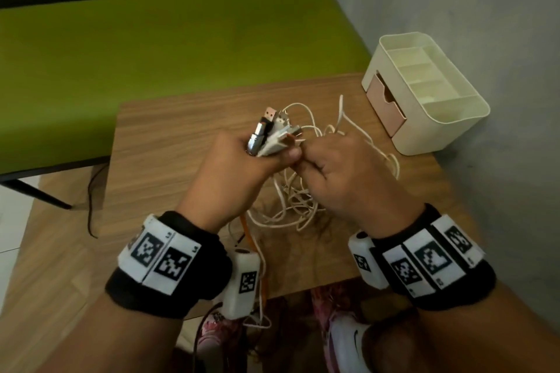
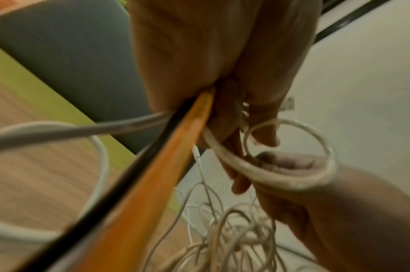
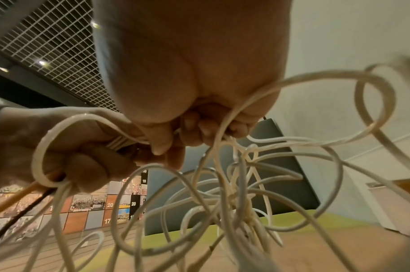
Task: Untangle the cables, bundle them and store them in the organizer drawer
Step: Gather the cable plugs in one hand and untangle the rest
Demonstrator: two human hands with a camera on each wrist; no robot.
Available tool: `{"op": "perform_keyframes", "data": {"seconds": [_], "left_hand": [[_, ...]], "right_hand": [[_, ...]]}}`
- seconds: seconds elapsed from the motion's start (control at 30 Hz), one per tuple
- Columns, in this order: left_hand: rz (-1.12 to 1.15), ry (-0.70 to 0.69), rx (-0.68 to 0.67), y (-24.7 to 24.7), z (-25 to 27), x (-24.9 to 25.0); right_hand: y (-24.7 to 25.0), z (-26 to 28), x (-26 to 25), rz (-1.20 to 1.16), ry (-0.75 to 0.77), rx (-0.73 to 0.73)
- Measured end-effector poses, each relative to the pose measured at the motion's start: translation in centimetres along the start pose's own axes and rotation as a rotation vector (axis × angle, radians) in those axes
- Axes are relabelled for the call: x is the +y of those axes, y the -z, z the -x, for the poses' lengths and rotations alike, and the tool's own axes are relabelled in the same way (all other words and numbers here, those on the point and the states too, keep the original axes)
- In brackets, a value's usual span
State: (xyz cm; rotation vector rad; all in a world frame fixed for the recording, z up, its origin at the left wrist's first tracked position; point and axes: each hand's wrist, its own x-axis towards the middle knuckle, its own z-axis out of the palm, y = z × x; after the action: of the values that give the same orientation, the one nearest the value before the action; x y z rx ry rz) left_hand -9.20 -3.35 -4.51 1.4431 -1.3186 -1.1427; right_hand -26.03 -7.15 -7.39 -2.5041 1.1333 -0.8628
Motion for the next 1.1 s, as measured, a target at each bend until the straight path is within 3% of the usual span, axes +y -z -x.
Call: {"op": "perform_keyframes", "data": {"seconds": [0.13,0.23,0.3,0.37,0.43,0.5,0.6,0.73,0.83,0.93,1.03,1.1], "left_hand": [[-0.136,0.042,-0.056,1.2,-0.5,-0.4],[-0.099,-0.013,-0.028,1.5,-0.6,-0.8],[0.19,-0.04,-0.042,2.4,-0.4,-0.6],[0.599,-0.074,-0.153,4.3,-0.2,0.1],[0.729,-0.085,-0.177,6.2,-0.3,0.2],[0.591,-0.013,-0.031,7.1,-0.7,-0.7],[0.129,0.082,0.189,6.5,-1.5,-1.8],[-0.457,0.165,0.188,5.3,-1.7,-2.6],[-0.727,0.048,0.245,3.9,-1.6,-2.9],[-0.65,-0.151,0.287,2.6,-1.5,-1.8],[-0.334,-0.147,0.143,0.8,-0.9,-1.2],[-0.241,-0.132,0.033,0.1,-0.9,-1.8]], "right_hand": [[0.1,0.0,-0.5,-0.014,-0.042,0.011],[0.4,0.0,-0.6,-0.193,-0.076,-0.005],[0.7,0.2,0.0,-0.234,-0.143,-0.066],[0.8,0.4,1.2,-0.162,-0.254,-0.165],[1.1,0.7,2.3,-0.129,-0.357,-0.216],[1.4,0.8,2.8,-0.185,-0.4,-0.195],[2.1,0.5,1.9,-0.382,-0.395,-0.076],[2.6,0.1,0.8,-0.511,-0.354,0.026],[1.7,0.2,0.9,-0.348,-0.348,-0.08],[0.1,0.4,1.3,-0.091,-0.23,-0.146],[-0.6,0.3,1.0,-0.079,-0.156,-0.036],[-0.7,0.2,0.5,-0.101,-0.102,0.037]]}}
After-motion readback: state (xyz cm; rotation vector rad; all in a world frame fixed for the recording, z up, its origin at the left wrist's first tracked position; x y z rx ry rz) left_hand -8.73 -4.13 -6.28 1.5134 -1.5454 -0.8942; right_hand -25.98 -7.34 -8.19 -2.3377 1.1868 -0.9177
